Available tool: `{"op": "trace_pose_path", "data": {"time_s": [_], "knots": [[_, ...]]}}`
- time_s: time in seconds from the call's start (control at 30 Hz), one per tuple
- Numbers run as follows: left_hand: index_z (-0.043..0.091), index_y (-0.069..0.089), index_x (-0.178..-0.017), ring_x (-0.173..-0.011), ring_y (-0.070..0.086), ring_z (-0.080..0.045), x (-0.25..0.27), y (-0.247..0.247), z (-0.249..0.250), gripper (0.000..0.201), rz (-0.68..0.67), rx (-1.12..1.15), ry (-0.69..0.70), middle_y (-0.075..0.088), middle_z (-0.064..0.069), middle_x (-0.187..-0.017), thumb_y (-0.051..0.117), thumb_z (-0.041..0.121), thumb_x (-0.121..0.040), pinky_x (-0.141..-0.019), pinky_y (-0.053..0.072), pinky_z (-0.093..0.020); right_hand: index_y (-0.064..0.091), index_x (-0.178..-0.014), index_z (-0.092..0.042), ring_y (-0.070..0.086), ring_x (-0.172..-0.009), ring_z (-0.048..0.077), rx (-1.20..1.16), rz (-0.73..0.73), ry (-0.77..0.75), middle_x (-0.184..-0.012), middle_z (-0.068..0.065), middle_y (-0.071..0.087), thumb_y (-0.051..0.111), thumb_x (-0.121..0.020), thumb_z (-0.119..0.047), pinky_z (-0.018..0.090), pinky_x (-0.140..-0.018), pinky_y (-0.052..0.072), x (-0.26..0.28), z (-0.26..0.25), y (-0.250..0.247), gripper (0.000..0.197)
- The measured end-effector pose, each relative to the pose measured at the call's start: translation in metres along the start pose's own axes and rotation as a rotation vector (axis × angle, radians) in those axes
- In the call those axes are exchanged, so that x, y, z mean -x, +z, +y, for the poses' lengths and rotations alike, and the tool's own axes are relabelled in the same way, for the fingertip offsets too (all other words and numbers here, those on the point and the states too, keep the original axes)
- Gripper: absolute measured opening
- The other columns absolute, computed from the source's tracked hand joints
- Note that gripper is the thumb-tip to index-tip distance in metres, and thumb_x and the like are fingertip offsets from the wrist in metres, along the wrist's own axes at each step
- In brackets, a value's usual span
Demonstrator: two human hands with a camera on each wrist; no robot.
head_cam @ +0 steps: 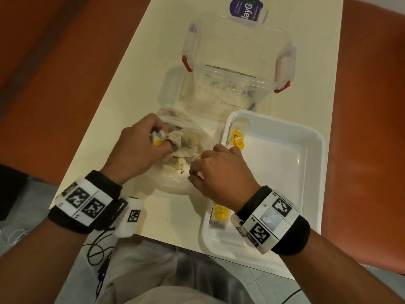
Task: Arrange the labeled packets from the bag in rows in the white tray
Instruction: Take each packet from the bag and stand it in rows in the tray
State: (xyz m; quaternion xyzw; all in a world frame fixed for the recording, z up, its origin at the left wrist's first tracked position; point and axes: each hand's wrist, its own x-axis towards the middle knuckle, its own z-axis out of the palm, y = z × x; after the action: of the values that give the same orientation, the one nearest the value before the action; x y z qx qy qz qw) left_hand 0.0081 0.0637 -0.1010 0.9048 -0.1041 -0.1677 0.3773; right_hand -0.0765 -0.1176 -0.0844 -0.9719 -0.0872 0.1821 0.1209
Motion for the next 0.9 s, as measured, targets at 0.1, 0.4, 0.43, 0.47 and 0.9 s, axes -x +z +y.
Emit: {"op": "trace_pose_path", "data": {"time_s": [0.1, 0.4, 0.43, 0.47, 0.9], "knots": [[0.020, 0.058, -0.100, -0.071, 0.067, -0.016, 0.006, -0.006, 0.005, 0.020, -0.100, 0.596, -0.195, 0.068, -0.005, -0.093, 0.069, 0.008, -0.089, -0.066, 0.058, -0.032, 0.069, -0.110, -0.031, 0.055, -0.104, 0.021, -0.080, 0.012, 0.016, -0.105, -0.007, 0.068, 0.049, -0.098, -0.046, 0.040, -0.087, 0.035, -0.001, 0.003, -0.001, 0.028], [0.018, 0.073, -0.106, -0.062, 0.066, -0.013, 0.025, 0.002, 0.014, 0.034, -0.325, 1.209, -0.487, 0.068, -0.005, -0.078, 0.066, 0.028, -0.074, -0.049, 0.056, -0.025, 0.061, -0.116, -0.029, 0.063, -0.071, 0.003, -0.644, 0.262, 0.138, -0.095, -0.013, 0.069, 0.067, -0.091, -0.044, 0.027, -0.071, 0.049, 0.001, 0.007, -0.020, 0.030], [0.019, 0.073, -0.104, -0.062, 0.067, -0.013, 0.026, 0.003, 0.015, 0.033, -0.335, 1.230, -0.496, 0.069, -0.006, -0.079, 0.064, 0.028, -0.073, -0.048, 0.056, -0.025, 0.059, -0.119, -0.029, 0.063, -0.070, 0.002, -0.692, 0.254, 0.159, -0.096, -0.014, 0.069, 0.067, -0.091, -0.044, 0.025, -0.071, 0.049, 0.001, 0.007, -0.021, 0.033], [0.019, 0.074, -0.102, -0.062, 0.068, -0.014, 0.027, 0.003, 0.015, 0.031, -0.351, 1.242, -0.495, 0.070, -0.007, -0.080, 0.063, 0.027, -0.074, -0.048, 0.056, -0.025, 0.059, -0.120, -0.029, 0.064, -0.071, 0.002, -0.743, 0.244, 0.184, -0.095, -0.014, 0.069, 0.067, -0.091, -0.045, 0.024, -0.071, 0.049, -0.001, 0.006, -0.022, 0.035], [0.012, 0.060, -0.136, -0.109, 0.068, -0.035, 0.028, 0.006, 0.003, 0.076, -0.696, 1.494, -0.285, 0.064, -0.018, -0.130, 0.076, 0.010, -0.062, -0.081, 0.061, -0.036, 0.067, -0.092, -0.016, 0.068, -0.075, 0.012, -1.178, 0.323, 0.269, -0.080, 0.002, 0.071, 0.067, -0.095, -0.019, 0.031, -0.068, 0.054, 0.004, 0.020, -0.029, 0.004]]}}
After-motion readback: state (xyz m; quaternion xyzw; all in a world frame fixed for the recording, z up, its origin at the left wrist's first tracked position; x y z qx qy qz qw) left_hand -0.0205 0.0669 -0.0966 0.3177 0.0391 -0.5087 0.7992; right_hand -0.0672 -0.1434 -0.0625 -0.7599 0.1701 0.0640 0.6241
